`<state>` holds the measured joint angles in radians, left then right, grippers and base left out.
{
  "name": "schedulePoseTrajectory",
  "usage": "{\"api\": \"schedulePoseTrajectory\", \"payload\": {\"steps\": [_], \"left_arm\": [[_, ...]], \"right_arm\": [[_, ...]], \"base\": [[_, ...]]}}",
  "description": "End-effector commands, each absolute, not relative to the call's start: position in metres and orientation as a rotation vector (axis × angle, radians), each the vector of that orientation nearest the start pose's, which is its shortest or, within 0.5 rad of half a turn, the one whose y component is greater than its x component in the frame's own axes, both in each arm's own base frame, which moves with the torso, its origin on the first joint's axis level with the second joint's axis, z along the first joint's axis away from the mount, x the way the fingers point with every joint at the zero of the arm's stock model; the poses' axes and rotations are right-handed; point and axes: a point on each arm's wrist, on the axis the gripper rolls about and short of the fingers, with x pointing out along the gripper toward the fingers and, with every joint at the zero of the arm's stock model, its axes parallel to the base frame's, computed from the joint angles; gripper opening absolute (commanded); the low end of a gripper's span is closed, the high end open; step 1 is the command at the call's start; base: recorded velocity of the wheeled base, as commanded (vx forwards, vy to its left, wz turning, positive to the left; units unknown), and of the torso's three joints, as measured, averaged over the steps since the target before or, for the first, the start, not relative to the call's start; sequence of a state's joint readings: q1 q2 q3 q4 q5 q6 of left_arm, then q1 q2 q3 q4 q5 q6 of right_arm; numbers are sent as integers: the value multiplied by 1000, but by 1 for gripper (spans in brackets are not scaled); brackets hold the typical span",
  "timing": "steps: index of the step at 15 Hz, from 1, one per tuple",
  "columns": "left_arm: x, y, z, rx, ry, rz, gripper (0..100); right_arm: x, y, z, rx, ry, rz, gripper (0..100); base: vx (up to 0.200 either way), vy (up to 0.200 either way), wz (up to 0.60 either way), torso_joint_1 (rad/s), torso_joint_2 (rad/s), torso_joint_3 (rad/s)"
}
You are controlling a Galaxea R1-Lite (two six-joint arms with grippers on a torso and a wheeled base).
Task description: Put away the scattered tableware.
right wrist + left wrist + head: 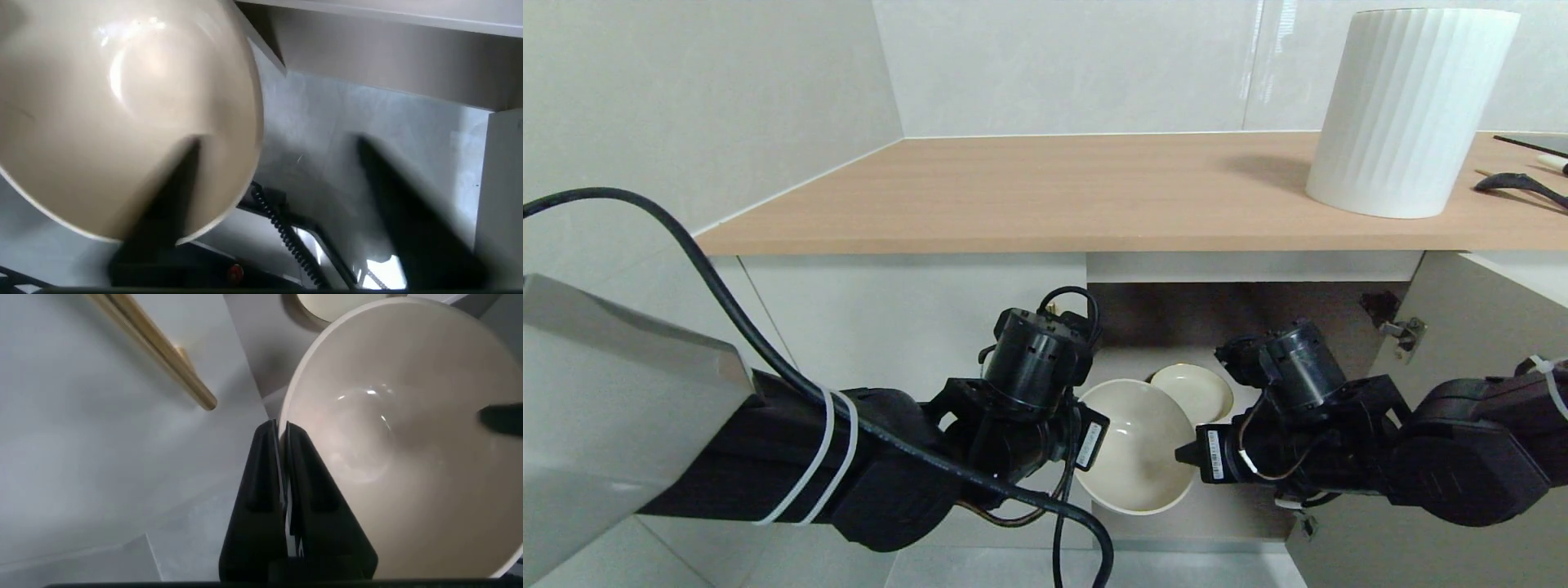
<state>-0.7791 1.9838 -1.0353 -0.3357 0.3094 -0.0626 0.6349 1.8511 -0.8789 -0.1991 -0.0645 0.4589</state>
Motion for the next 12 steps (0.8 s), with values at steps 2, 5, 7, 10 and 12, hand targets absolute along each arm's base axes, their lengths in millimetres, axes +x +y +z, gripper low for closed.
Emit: {"api": "schedulePoseTrajectory", "payload": {"steps": [2, 5, 7, 10, 12], "left_arm": [[266, -254, 115, 265, 551, -436, 0], [267, -254, 112, 269, 557, -436, 0], [267, -254, 112, 269, 557, -436, 0], [267, -255, 110, 272, 561, -434, 100], [267, -254, 113, 269, 550, -421, 100]], "right_arm": [[255, 191, 112, 149, 847, 368, 0], [255, 191, 113, 147, 842, 366, 0], [255, 191, 113, 146, 841, 363, 0], [255, 191, 113, 145, 840, 362, 0], [255, 191, 114, 144, 837, 358, 0]], "base": [[0, 0, 0, 0, 0, 0], [0, 0, 0, 0, 0, 0], [0, 0, 0, 0, 0, 0], [0, 0, 0, 0, 0, 0], [0, 0, 0, 0, 0, 0]]}}
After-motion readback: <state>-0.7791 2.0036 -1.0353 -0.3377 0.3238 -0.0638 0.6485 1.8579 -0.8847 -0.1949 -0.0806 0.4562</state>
